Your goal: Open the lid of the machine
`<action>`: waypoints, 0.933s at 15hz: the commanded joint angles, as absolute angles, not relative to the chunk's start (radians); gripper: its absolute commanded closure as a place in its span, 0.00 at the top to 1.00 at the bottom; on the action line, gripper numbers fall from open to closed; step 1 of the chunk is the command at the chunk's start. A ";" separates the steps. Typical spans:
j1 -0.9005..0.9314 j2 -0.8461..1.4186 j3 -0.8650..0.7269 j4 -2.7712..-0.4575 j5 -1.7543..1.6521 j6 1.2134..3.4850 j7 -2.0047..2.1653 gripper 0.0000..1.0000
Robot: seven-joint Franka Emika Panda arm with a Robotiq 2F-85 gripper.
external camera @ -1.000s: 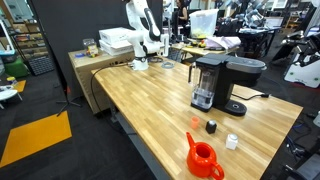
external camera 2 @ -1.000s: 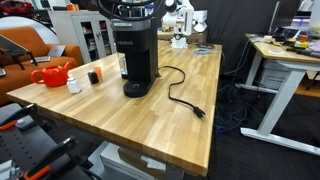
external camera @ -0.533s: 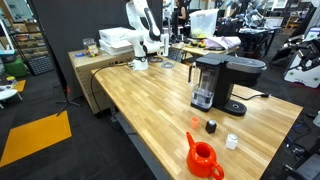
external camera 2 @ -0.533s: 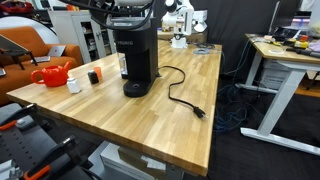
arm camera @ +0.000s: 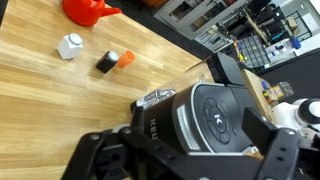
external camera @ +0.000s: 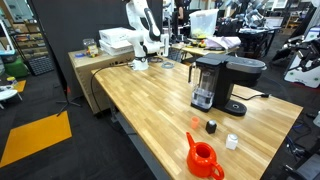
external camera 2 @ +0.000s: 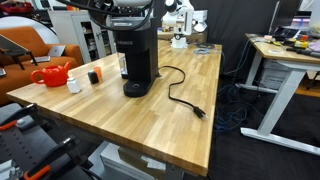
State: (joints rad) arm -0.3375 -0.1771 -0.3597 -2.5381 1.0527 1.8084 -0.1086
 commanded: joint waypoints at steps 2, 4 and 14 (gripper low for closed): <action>-0.340 -0.170 -0.348 -2.532 1.068 1.809 -0.111 1.00; -0.335 -0.162 -0.342 -2.530 1.088 1.825 -0.115 1.00; -0.339 -0.151 -0.344 -2.550 1.107 1.944 -0.199 0.79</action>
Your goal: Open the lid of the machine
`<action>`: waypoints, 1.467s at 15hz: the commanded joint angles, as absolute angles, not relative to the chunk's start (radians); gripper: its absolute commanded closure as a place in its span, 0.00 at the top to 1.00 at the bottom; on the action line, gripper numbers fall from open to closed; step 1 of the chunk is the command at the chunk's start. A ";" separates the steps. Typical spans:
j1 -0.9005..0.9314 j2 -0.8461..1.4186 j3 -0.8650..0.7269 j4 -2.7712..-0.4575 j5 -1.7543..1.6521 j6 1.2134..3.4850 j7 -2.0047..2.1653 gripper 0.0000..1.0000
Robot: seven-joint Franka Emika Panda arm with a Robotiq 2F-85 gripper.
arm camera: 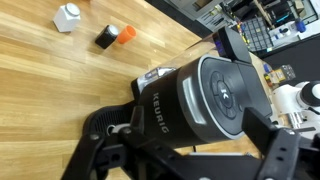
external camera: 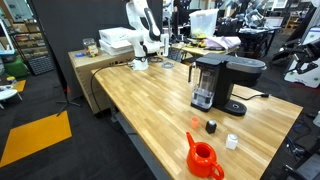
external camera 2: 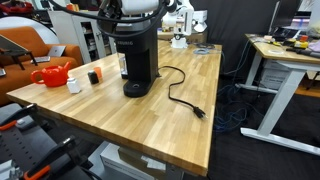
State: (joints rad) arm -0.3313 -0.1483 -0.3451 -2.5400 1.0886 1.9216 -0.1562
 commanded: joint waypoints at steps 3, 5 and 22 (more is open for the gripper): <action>-0.342 -0.148 -0.350 -2.554 1.111 1.957 -0.234 0.60; -0.342 -0.147 -0.354 -2.555 1.117 1.960 -0.248 0.45; -0.335 -0.142 -0.350 -2.576 1.141 1.959 -0.303 0.00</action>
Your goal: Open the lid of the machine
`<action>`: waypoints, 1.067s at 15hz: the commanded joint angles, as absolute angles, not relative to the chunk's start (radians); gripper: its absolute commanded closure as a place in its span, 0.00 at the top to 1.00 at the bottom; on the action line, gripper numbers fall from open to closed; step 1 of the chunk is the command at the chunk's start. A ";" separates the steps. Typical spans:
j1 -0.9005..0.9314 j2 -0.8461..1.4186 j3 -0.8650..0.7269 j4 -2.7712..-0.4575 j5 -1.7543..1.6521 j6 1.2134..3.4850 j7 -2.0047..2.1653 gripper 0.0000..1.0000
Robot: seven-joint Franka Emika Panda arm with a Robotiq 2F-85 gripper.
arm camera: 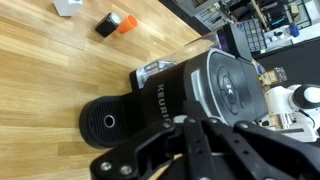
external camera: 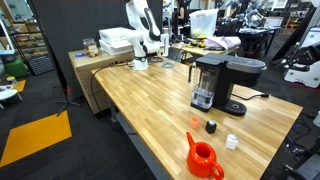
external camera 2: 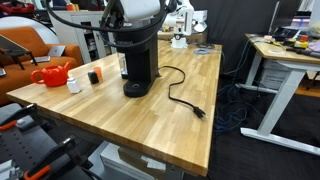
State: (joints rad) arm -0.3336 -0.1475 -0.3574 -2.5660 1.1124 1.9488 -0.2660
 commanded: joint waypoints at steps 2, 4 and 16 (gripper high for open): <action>-0.329 -0.143 -0.344 -2.583 1.146 1.965 -0.316 0.00; -0.323 -0.143 -0.335 -2.588 1.160 1.970 -0.322 0.00; -0.297 -0.134 -0.298 -2.615 1.255 2.023 -0.331 0.00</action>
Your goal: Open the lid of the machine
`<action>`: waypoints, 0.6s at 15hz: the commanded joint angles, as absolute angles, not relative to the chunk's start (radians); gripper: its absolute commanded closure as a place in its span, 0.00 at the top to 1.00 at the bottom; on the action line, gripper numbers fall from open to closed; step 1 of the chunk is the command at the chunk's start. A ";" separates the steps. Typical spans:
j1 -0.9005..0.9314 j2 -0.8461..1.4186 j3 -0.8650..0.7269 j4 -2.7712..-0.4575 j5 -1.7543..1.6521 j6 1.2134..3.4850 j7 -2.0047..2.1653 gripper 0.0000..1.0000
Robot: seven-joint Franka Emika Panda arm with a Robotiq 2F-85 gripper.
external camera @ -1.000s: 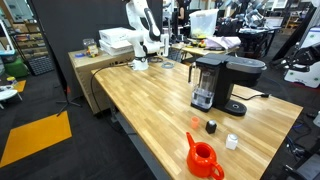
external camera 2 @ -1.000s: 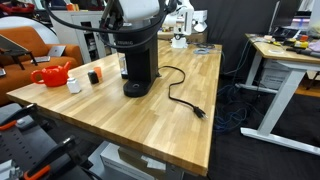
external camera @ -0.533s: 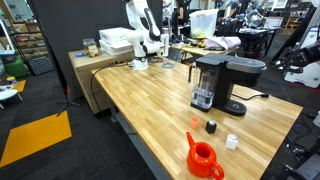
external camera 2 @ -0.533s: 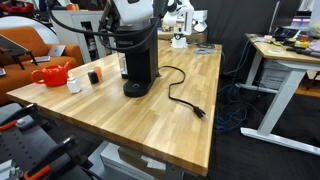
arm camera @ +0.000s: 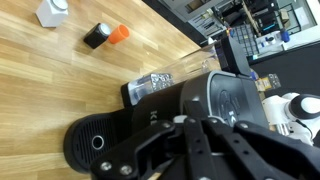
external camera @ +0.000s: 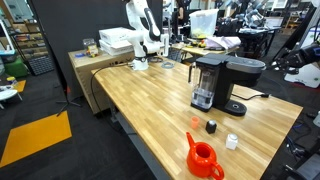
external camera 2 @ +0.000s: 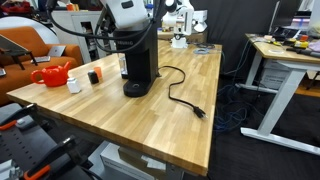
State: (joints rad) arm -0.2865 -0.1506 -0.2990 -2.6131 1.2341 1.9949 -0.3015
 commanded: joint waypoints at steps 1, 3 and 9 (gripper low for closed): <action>-0.299 -0.131 -0.301 -2.613 1.254 2.023 -0.331 0.00; -0.305 -0.124 -0.309 -2.608 1.253 2.026 -0.332 0.00; -0.306 -0.104 -0.318 -2.596 1.256 2.046 -0.342 0.00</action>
State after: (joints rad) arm -0.3000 -0.1181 -0.3218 -2.6116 1.2340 2.0427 -0.3183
